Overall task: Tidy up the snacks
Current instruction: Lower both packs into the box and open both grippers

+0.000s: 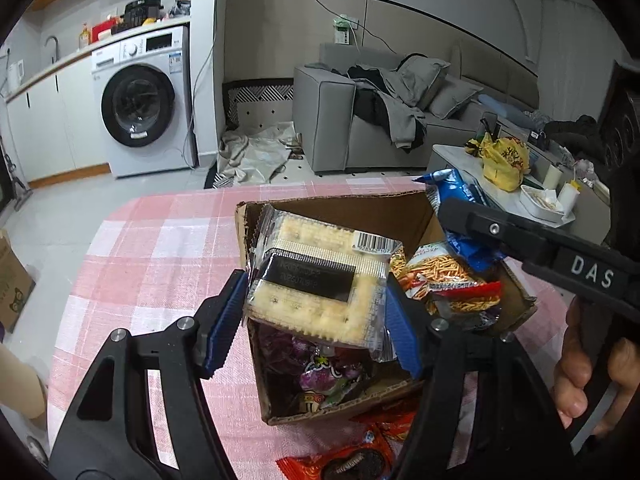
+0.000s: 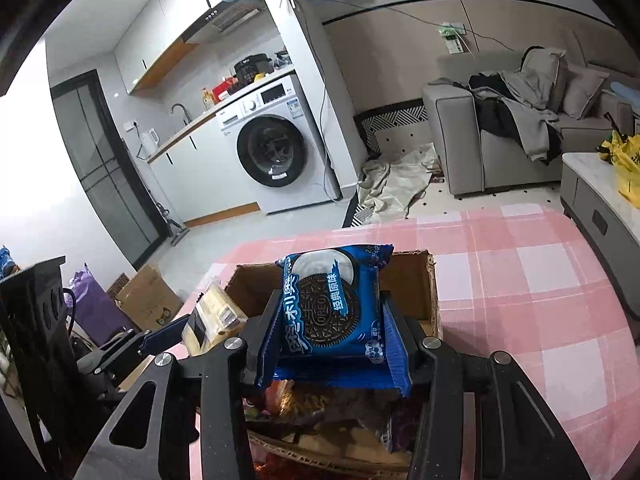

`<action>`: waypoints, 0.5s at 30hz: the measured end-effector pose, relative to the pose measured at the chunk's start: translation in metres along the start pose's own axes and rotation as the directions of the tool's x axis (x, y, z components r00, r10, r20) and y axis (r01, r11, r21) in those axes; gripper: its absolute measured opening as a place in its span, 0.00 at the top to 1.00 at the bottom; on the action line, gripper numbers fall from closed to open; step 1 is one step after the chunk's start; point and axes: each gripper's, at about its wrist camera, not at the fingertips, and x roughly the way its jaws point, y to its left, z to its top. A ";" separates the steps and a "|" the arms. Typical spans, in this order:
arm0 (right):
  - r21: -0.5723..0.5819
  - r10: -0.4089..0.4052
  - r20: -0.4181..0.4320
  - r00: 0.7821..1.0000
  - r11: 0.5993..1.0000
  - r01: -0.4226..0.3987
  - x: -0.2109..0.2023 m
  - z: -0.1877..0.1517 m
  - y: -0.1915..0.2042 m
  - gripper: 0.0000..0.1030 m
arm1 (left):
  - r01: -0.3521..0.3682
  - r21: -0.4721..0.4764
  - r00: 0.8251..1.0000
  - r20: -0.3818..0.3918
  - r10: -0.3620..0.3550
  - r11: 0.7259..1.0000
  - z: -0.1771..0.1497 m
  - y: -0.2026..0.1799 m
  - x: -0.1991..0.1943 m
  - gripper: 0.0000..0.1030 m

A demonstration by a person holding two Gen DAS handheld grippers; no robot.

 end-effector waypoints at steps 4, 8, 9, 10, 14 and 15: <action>-0.004 -0.006 -0.013 1.000 1.000 0.006 0.007 -0.002 -0.004 0.55 | 0.010 0.010 1.000 -0.001 -0.010 1.000 -0.002 -0.004 0.007 0.38; 0.009 -0.001 -0.028 1.000 1.000 0.001 0.009 -0.001 -0.009 0.55 | 0.042 0.002 0.999 -0.035 -0.042 0.999 -0.007 -0.004 0.018 0.38; 0.009 0.000 -0.030 1.000 1.000 0.000 0.009 -0.001 -0.009 0.55 | 0.030 0.011 0.999 -0.033 -0.030 0.999 -0.008 -0.006 0.021 0.37; 0.005 0.006 -0.034 0.999 1.000 -0.006 0.008 0.000 -0.009 0.55 | 0.018 0.028 0.999 -0.028 -0.017 0.999 -0.010 -0.008 0.021 0.37; -0.017 0.036 -0.010 0.999 0.999 -0.037 -0.002 0.000 -0.008 0.42 | 0.016 0.060 0.999 -0.045 -0.013 0.998 -0.012 -0.016 0.022 0.34; -0.020 0.039 -0.003 0.999 0.999 -0.039 -0.006 0.000 -0.008 0.32 | 0.007 0.057 0.999 -0.045 -0.004 0.998 -0.012 -0.016 0.022 0.30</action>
